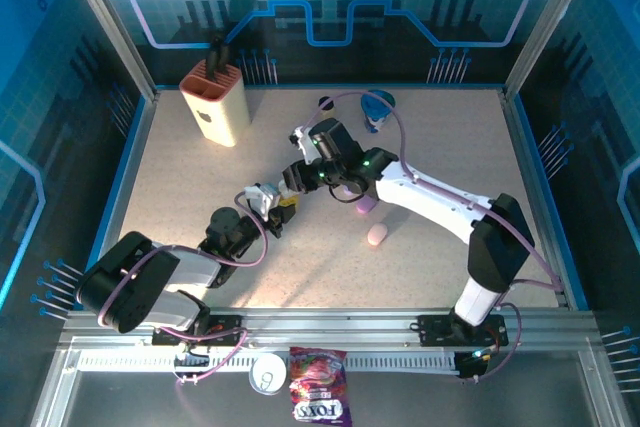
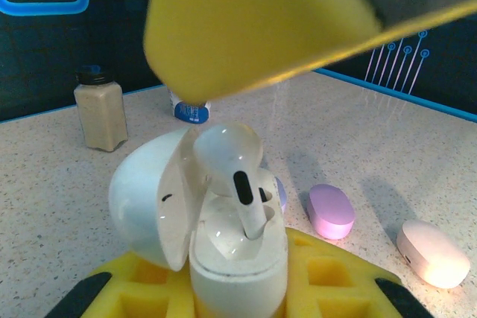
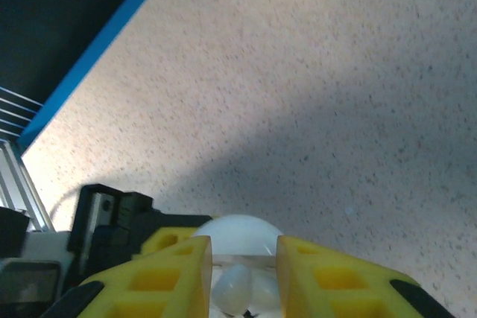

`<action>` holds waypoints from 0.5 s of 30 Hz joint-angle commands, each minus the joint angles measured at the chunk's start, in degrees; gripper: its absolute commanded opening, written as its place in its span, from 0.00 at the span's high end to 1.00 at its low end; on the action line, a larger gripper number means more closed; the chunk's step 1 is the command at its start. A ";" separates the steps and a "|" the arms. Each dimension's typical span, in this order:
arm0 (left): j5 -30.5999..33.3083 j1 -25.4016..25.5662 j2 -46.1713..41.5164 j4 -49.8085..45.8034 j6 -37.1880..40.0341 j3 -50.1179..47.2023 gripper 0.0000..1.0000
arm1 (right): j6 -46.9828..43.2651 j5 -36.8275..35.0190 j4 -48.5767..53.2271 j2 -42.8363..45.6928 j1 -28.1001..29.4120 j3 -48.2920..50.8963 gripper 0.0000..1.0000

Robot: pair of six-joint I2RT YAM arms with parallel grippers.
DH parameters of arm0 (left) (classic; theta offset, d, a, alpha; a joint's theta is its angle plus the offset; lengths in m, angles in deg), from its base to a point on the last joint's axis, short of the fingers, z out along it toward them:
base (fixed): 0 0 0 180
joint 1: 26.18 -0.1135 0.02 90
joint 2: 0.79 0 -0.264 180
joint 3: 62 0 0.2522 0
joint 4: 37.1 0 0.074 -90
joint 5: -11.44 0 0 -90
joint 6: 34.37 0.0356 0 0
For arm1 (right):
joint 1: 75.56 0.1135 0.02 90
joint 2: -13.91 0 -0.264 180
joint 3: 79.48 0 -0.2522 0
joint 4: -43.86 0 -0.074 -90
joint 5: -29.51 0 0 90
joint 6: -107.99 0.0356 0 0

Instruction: Insert the wireless bluetooth earbuds into the charging case

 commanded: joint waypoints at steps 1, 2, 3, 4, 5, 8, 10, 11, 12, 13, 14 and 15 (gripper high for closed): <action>-1.05 -0.09 0.47 2.93 0.98 -0.13 1.00 | -0.45 0.23 6.98 -1.42 -0.01 -2.68 0.73; -1.05 -0.09 0.36 2.82 0.99 -0.17 1.00 | -0.34 0.05 7.21 -1.46 -0.01 -2.82 0.73; -0.96 -0.09 0.20 2.75 1.04 -0.25 1.00 | -0.16 0.03 7.30 -1.49 -0.02 -2.88 0.73; -0.86 -0.09 0.13 2.57 1.08 -0.28 1.00 | 0.01 -0.02 7.34 -1.47 -0.01 -2.86 0.74; -0.72 -0.13 0.10 2.47 1.08 -0.32 1.00 | 0.08 -0.06 7.35 -1.31 -0.01 -2.88 0.74; -0.65 -0.09 0.18 2.55 1.07 -0.35 1.00 | 0.28 -0.33 7.97 -0.96 0.03 -2.86 0.75; -0.69 -0.15 0.28 2.74 0.98 -0.29 1.00 | 0.41 -0.33 8.33 -0.72 0.08 -2.85 0.75; -0.61 -0.10 0.35 2.81 0.91 -0.25 1.00 | 0.53 -0.26 8.40 -0.64 0.00 -2.80 0.75; -0.65 -0.13 0.45 2.90 0.90 -0.21 1.00 | 0.65 -0.24 8.49 -0.59 0.03 -2.71 0.76; -0.69 -0.11 0.52 2.92 0.86 -0.27 1.00 | 0.70 -0.16 8.66 -0.56 0.21 -2.73 0.76; -0.78 -0.09 0.59 2.90 0.86 -0.22 1.00 | 0.68 -0.06 8.71 -0.51 0.17 -2.72 0.76; -0.76 -0.09 0.70 2.99 0.77 -0.20 1.00 | 0.81 0.02 8.87 -0.51 0.19 -2.77 0.77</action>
